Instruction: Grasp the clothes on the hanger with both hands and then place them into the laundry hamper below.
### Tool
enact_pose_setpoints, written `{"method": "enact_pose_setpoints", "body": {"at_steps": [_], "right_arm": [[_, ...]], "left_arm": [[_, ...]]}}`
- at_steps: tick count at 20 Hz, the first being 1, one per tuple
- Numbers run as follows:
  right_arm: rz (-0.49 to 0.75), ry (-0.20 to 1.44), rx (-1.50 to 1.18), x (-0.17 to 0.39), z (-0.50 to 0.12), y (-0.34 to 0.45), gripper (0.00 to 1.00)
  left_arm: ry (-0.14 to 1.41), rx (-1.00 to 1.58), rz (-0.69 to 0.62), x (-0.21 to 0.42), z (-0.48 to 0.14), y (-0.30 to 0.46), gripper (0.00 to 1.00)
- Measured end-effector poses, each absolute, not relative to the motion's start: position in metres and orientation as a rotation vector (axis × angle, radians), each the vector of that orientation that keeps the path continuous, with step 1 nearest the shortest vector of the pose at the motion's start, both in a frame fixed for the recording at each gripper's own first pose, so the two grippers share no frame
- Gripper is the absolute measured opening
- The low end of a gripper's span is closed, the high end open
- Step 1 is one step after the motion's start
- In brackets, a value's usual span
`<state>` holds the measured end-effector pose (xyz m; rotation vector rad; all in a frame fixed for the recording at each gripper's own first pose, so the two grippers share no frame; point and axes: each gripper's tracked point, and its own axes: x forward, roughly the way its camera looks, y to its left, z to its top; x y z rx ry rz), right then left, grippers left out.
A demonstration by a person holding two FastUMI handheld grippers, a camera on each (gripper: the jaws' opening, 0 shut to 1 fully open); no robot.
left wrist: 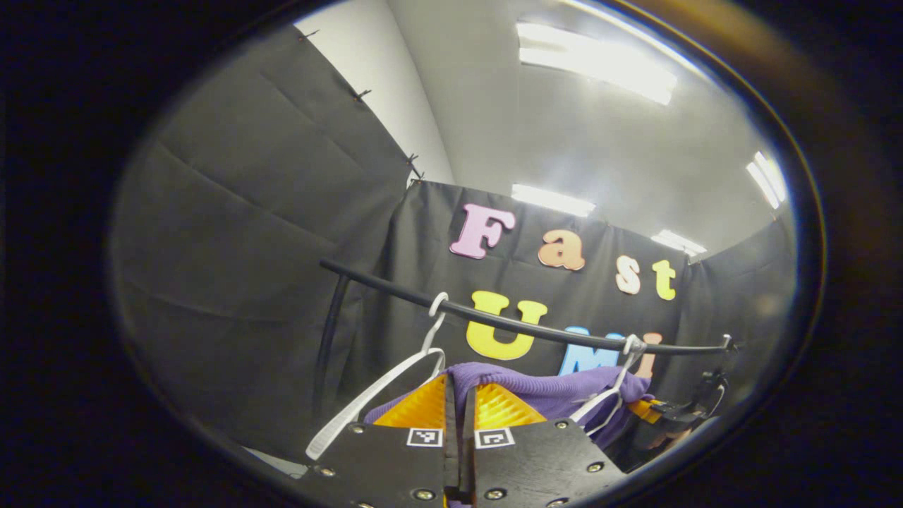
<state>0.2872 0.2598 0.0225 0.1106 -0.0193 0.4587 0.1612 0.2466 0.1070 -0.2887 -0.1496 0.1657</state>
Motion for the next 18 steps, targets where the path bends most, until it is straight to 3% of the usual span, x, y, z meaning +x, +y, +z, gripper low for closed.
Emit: {"method": "enact_pose_setpoints", "body": {"at_steps": [10,11,14,15,16,18], "right_arm": [[0.393,-0.042,0.026,0.298,0.022,0.244,0.0],[0.386,-0.038,0.02,0.3,0.018,0.242,0.0],[0.362,-0.039,-0.002,0.307,0.014,0.234,0.0],[0.358,-0.039,-0.005,0.311,0.013,0.233,0.0],[0.357,-0.037,-0.01,0.315,0.011,0.231,0.0],[0.358,-0.041,-0.03,0.322,0.008,0.233,0.0]], "left_arm": [[-0.122,-0.334,0.022,0.208,0.051,0.243,0.01],[-0.123,-0.336,0.009,0.212,0.045,0.241,0.09],[-0.128,-0.316,-0.03,0.218,0.03,0.234,0.09],[-0.13,-0.313,-0.044,0.219,0.025,0.232,0.01],[-0.133,-0.32,-0.053,0.219,0.02,0.228,0.09],[-0.133,-0.354,-0.048,0.222,0.01,0.226,0.09]]}}
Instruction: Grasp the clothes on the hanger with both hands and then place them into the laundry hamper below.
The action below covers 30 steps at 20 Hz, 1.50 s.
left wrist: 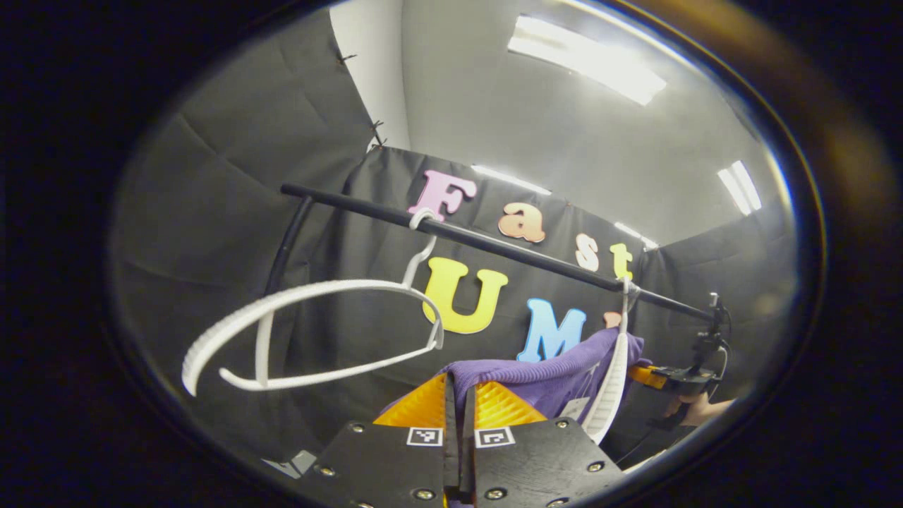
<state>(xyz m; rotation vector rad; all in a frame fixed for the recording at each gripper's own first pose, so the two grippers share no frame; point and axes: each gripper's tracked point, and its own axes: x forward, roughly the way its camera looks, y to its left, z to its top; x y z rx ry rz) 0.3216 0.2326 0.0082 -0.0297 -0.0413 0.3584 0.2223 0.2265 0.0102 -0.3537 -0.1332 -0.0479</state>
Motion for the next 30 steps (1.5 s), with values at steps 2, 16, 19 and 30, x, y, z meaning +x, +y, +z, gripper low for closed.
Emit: {"method": "enact_pose_setpoints", "body": {"at_steps": [2,16,19,30], "right_arm": [[0.348,-0.038,-0.037,0.324,0.002,0.228,0.0],[0.41,-0.062,-0.091,0.321,0.004,0.227,0.0],[0.415,-0.065,-0.106,0.32,0.002,0.228,0.0],[0.324,-0.034,-0.119,0.347,-0.018,0.174,0.0]], "left_arm": [[-0.14,-0.361,-0.034,0.225,0.003,0.219,0.01],[-0.164,-0.418,0.08,0.197,-0.034,0.2,0.01],[-0.168,-0.456,0.105,0.187,-0.039,0.189,0.01],[-0.1,-0.388,0.058,0.23,-0.044,0.102,0.02]]}}
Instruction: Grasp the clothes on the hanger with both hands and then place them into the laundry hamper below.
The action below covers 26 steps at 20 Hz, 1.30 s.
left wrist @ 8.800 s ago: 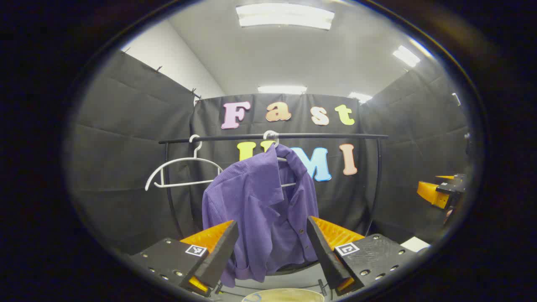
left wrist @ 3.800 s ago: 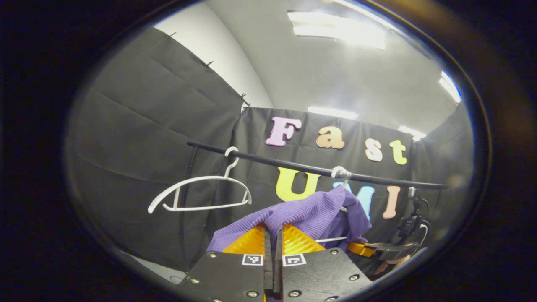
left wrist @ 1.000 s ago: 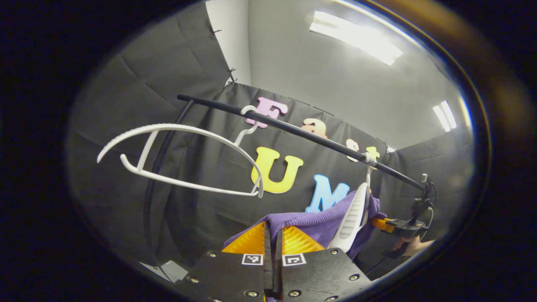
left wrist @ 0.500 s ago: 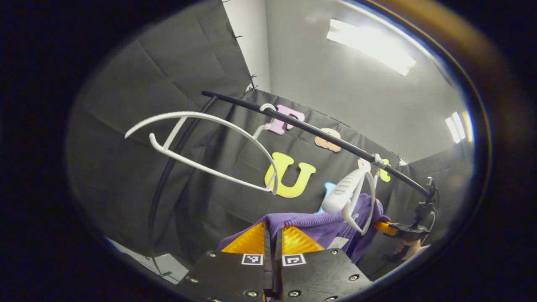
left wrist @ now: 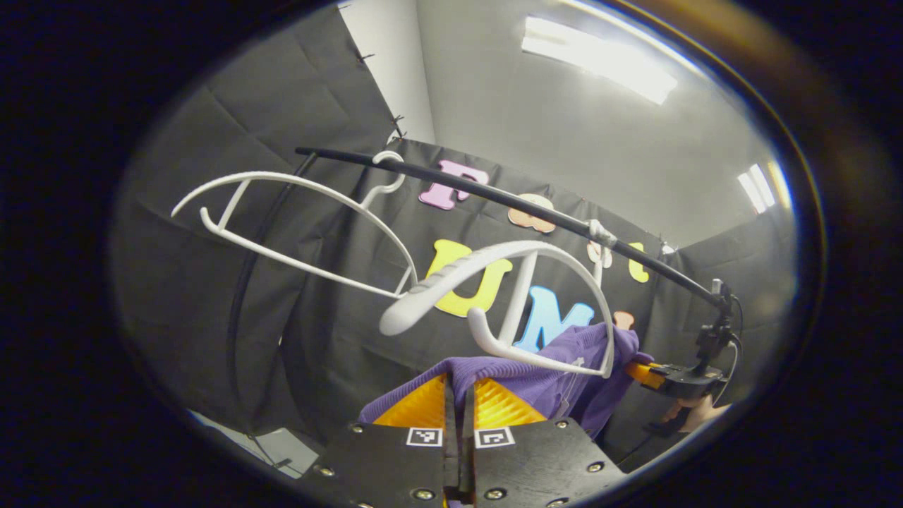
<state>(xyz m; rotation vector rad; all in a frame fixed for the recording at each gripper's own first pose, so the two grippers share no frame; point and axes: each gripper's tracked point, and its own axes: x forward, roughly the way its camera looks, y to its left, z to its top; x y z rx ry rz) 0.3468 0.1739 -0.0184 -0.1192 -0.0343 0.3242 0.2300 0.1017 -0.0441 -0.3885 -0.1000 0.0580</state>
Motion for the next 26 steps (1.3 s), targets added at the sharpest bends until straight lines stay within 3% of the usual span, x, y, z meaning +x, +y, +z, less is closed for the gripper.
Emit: {"method": "enact_pose_setpoints", "body": {"at_steps": [7,14,15,16,21,26], "right_arm": [[0.319,0.061,-0.058,0.373,-0.071,0.142,0.0],[0.303,0.101,-0.062,0.341,-0.1,0.109,0.0],[0.298,0.11,-0.06,0.333,-0.105,0.105,0.0],[0.292,0.118,-0.058,0.326,-0.107,0.101,0.0],[0.243,0.133,-0.07,0.284,-0.104,0.083,0.0],[0.173,0.15,-0.096,0.185,-0.092,0.076,0.0]], "left_arm": [[-0.047,-0.295,0.04,0.248,-0.047,0.048,0.01],[0.036,-0.259,0.015,0.241,-0.057,0.026,0.02],[0.051,-0.257,0.012,0.237,-0.061,0.024,0.09],[0.065,-0.259,0.01,0.232,-0.067,0.025,0.01],[0.079,-0.298,-0.043,0.186,-0.078,0.027,0.01],[0.136,-0.351,-0.149,0.131,-0.104,0.031,0.01]]}}
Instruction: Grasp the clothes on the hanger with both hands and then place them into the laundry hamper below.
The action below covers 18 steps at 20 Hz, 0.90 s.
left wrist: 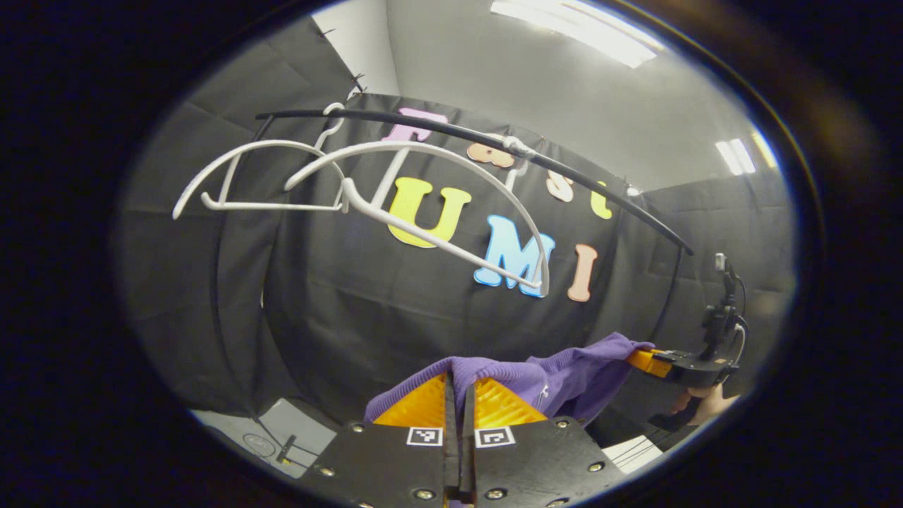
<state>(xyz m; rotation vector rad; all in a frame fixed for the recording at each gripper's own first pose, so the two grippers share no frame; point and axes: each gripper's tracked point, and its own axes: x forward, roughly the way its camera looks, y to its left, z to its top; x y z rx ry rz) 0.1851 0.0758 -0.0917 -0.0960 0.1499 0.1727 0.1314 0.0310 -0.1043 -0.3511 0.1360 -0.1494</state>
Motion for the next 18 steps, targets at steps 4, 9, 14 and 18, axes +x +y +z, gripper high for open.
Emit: {"method": "enact_pose_setpoints", "body": {"at_steps": [4,9,14,18], "right_arm": [[0.159,0.184,-0.12,0.112,-0.098,0.087,0.0],[0.188,0.244,-0.105,0.045,-0.116,0.104,0.0],[0.268,0.369,-0.061,-0.001,-0.165,0.114,0.0],[0.347,0.451,-0.035,-0.027,-0.195,0.12,0.0]], "left_arm": [[0.165,-0.313,-0.217,0.085,-0.126,0.043,0.01],[0.219,-0.334,-0.219,0.043,-0.145,0.057,0.02],[0.301,-0.266,-0.163,0.011,-0.184,0.064,0.01],[0.392,-0.276,-0.093,-0.001,-0.223,0.062,0.02]]}}
